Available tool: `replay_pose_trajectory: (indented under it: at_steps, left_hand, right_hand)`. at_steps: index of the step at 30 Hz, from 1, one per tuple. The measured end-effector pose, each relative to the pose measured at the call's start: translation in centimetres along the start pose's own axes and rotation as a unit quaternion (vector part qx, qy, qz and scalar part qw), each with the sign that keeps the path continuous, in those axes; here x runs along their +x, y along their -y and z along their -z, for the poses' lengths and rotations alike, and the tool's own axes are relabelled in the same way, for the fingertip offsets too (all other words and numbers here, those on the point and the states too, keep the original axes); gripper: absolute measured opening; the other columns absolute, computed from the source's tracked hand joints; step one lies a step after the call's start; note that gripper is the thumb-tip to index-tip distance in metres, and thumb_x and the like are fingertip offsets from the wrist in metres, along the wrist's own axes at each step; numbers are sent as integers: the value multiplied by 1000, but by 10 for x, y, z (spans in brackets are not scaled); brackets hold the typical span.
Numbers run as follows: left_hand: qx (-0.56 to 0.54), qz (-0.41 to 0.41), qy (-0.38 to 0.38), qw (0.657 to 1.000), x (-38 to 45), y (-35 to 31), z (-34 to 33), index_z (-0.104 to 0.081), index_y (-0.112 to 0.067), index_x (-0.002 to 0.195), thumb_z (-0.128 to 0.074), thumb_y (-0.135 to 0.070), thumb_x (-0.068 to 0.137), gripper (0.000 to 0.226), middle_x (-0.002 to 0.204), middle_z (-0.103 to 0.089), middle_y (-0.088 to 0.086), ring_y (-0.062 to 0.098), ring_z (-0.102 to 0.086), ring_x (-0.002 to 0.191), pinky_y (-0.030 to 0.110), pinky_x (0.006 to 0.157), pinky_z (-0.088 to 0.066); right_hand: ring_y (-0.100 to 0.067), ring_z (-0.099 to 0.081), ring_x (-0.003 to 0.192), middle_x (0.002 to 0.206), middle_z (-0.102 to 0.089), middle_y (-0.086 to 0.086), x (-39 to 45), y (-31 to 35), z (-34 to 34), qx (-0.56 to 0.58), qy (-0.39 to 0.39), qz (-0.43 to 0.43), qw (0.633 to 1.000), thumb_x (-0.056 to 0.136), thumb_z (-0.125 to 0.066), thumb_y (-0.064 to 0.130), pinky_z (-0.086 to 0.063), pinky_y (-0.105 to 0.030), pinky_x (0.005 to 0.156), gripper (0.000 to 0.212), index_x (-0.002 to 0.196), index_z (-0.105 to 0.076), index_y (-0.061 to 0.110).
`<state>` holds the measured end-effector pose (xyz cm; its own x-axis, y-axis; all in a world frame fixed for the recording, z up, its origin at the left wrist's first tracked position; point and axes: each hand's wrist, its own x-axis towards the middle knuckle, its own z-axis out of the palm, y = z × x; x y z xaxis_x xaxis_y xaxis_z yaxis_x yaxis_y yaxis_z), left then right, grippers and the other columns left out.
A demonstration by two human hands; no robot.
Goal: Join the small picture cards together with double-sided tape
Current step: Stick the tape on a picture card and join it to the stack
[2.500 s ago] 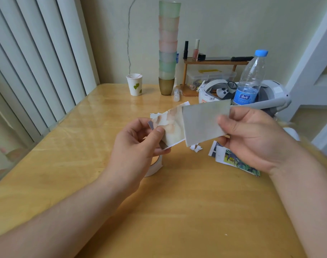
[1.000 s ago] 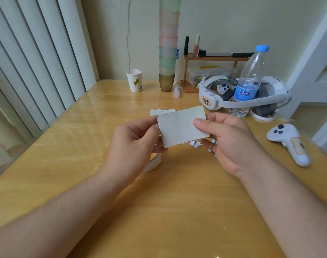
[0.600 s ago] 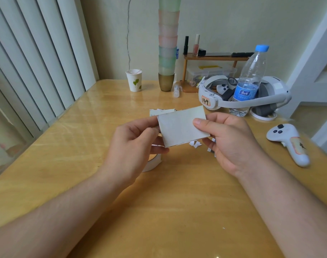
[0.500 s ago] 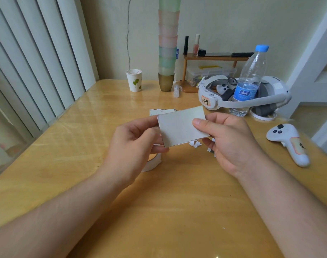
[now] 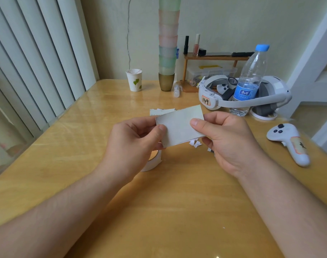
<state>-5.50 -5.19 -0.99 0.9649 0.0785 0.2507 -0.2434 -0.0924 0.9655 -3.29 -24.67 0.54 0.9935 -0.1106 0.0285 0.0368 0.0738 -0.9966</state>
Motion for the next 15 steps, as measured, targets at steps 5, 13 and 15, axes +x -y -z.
replay_pose_trajectory:
  at_steps: [5, 13, 15]
  left_hand:
    - [7, -3, -3, 1000, 0, -2, 1, -82, -27, 100, -68, -6, 99, 25, 90, -82, 3, 29, -79, 83, 40, 84, -66]
    - [68, -18, -41, 997, 2, -3, 4, -82, -33, 94, -71, -9, 95, 26, 72, -78, -4, 13, -72, 63, 49, 83, -65]
    - [81, -28, -47, 995, 2, -4, 5, -83, -28, 97, -71, -10, 94, 22, 72, -78, -6, 12, -73, 64, 42, 81, -65]
  right_hand:
    - [-16, -71, 85, 90, -79, -6, 0, 0, -1, 7, -9, 2, 1000, 79, -86, 12, -52, -33, 82, 14, 83, -74, 15]
    - [-6, -63, 62, 61, -67, 10, -5, -2, -4, -24, -26, 48, 998, 75, -91, 13, -50, -22, 61, 20, 77, -71, 16]
    - [-6, -61, 61, 63, -67, 8, -5, -3, -5, -21, -29, 45, 998, 74, -91, 14, -49, -22, 60, 21, 78, -71, 15]
